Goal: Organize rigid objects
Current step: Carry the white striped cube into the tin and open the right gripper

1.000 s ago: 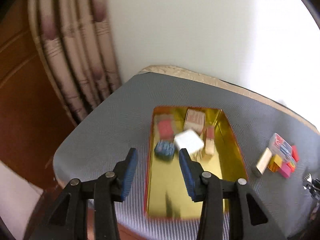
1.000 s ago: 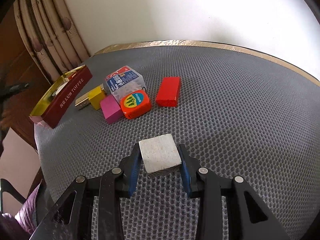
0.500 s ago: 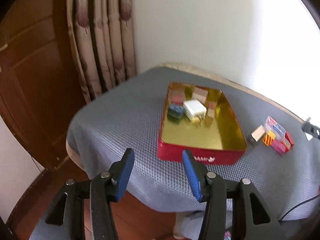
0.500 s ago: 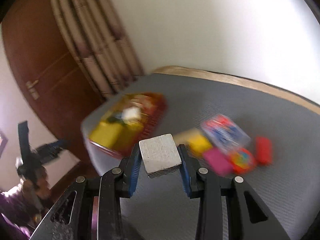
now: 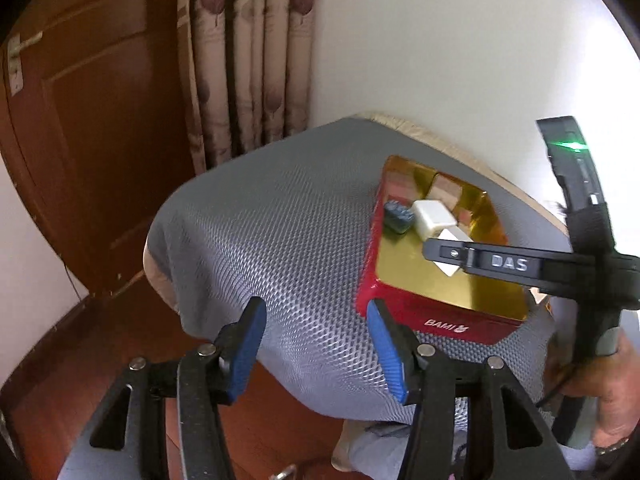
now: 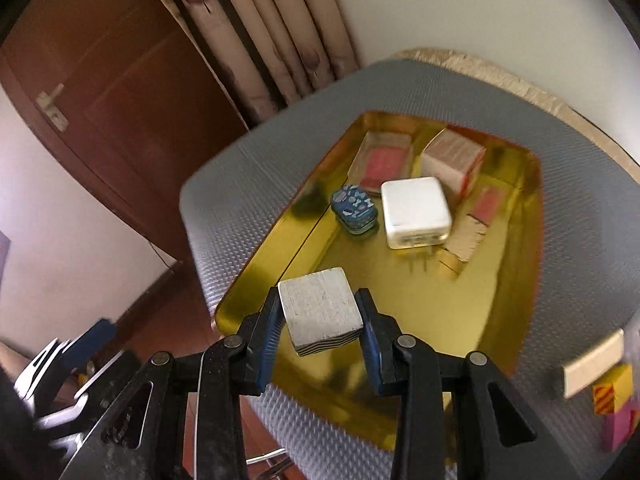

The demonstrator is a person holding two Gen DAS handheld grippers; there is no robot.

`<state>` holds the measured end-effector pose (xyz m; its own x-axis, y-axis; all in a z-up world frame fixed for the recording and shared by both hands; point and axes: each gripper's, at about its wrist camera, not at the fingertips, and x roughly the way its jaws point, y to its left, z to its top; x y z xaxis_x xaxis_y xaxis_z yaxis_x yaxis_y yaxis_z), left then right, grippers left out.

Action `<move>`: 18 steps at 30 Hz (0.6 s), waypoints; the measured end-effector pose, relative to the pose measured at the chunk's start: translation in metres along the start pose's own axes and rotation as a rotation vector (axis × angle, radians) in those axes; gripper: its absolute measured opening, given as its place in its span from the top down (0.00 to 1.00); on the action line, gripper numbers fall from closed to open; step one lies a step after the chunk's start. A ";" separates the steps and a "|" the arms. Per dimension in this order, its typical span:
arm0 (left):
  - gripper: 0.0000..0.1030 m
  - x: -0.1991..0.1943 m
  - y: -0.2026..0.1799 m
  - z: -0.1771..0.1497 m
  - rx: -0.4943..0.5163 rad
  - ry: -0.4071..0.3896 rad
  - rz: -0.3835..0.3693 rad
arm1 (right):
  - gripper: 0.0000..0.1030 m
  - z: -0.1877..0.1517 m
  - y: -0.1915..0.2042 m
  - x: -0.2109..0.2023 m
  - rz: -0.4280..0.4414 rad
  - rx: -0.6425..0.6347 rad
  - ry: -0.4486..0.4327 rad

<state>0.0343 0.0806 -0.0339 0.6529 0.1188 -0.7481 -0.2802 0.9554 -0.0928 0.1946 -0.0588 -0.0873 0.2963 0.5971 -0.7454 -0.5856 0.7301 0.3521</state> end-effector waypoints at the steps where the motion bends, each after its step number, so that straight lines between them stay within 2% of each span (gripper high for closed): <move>1: 0.48 0.003 0.002 0.000 -0.012 0.014 -0.009 | 0.67 0.002 0.002 0.008 -0.016 -0.003 0.017; 5: 0.48 0.010 0.009 0.001 -0.037 0.047 -0.027 | 0.67 0.011 0.006 0.030 -0.055 -0.004 0.061; 10: 0.48 0.010 0.010 0.002 -0.038 0.041 -0.025 | 0.67 0.024 0.012 0.047 -0.112 -0.006 0.087; 12: 0.48 0.011 0.010 0.002 -0.033 0.044 -0.023 | 0.65 0.028 0.011 0.050 -0.105 0.001 0.082; 13: 0.48 0.012 0.009 0.002 -0.030 0.048 -0.022 | 0.64 0.029 0.011 0.049 -0.092 0.012 0.070; 15: 0.48 0.014 0.008 0.001 -0.025 0.057 -0.021 | 0.51 0.032 0.008 0.042 -0.085 0.035 0.040; 18: 0.48 0.011 0.005 0.000 -0.009 0.056 -0.016 | 0.53 0.024 0.000 0.011 -0.033 0.070 -0.069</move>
<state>0.0403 0.0869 -0.0429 0.6170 0.0881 -0.7820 -0.2767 0.9545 -0.1108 0.2159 -0.0444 -0.0822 0.3678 0.5918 -0.7172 -0.5211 0.7700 0.3681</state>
